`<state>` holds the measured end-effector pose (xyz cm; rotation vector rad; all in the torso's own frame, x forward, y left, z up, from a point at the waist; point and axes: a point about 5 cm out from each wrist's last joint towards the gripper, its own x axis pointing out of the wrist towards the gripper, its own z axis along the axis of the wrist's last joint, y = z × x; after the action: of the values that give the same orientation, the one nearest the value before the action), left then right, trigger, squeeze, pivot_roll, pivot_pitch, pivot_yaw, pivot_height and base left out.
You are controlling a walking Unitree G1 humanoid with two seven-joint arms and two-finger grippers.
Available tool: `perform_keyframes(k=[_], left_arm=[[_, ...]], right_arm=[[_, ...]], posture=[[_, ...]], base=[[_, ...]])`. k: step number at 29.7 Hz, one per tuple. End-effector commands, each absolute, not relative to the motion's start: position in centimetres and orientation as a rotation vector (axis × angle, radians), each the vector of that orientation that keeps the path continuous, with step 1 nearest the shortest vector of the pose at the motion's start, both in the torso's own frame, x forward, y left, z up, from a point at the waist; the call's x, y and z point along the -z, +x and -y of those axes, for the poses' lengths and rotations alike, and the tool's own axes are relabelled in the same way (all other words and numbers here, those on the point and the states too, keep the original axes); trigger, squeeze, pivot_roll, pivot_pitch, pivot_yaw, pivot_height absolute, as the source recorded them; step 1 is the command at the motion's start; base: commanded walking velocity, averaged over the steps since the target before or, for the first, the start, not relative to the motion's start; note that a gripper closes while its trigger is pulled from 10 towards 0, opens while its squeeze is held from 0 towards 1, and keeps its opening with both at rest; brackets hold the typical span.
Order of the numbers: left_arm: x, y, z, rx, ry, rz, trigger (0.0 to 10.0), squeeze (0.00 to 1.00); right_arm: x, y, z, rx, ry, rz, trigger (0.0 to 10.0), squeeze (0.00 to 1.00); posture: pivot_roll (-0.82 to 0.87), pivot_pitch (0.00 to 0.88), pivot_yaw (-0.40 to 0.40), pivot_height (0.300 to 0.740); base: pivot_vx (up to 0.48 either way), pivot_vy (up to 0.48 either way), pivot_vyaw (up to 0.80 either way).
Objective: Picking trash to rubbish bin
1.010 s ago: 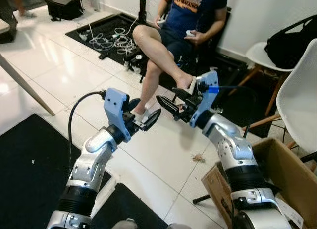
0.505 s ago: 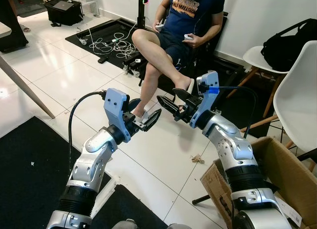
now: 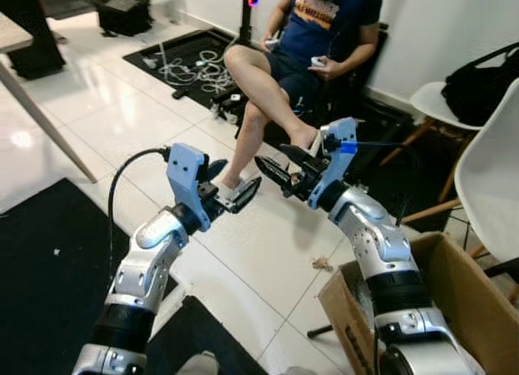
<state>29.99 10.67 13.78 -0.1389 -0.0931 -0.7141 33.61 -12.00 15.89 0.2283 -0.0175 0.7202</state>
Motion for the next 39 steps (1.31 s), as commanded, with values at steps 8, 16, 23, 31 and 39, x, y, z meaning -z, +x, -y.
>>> perform_keyframes(k=[8, 16, 23, 31, 39], left_arm=[[-13.66, 29.97, -10.53, 0.723, -0.132, 0.081, 10.0, 0.0], [-13.54, 29.97, -10.51, 0.728, -0.125, 0.077, 10.0, 0.0], [-13.51, 30.0, -10.5, 0.727, -0.122, 0.077, 10.0, 0.0], [-13.57, 30.1, -10.58, 0.713, -0.115, 0.087, 10.0, 0.0], [-13.6, 30.18, -10.61, 0.702, -0.107, 0.093, 10.0, 0.0]], right_arm=[[-15.79, 33.61, 12.25, -0.707, 0.242, 0.011, 10.0, 0.0], [-15.71, 33.62, 12.25, -0.706, 0.244, 0.01, 10.0, 0.0], [-15.71, 33.63, 12.27, -0.706, 0.248, 0.011, 10.0, 0.0], [-15.73, 33.6, 12.23, -0.712, 0.242, 0.011, 10.0, 0.0], [-15.74, 33.64, 12.31, -0.71, 0.251, 0.011, 10.0, 0.0]], posture=[[-0.03, 0.0, -0.042, 0.74], [-0.02, 0.0, -0.045, 0.74], [-0.03, 0.0, -0.045, 0.74], [-0.03, 0.0, -0.042, 0.74], [-0.04, 0.0, -0.041, 0.74]], base=[[0.0, 0.0, 0.0], [0.0, 0.0, 0.0], [0.0, 0.0, 0.0], [0.0, 0.0, 0.0], [0.0, 0.0, 0.0]])
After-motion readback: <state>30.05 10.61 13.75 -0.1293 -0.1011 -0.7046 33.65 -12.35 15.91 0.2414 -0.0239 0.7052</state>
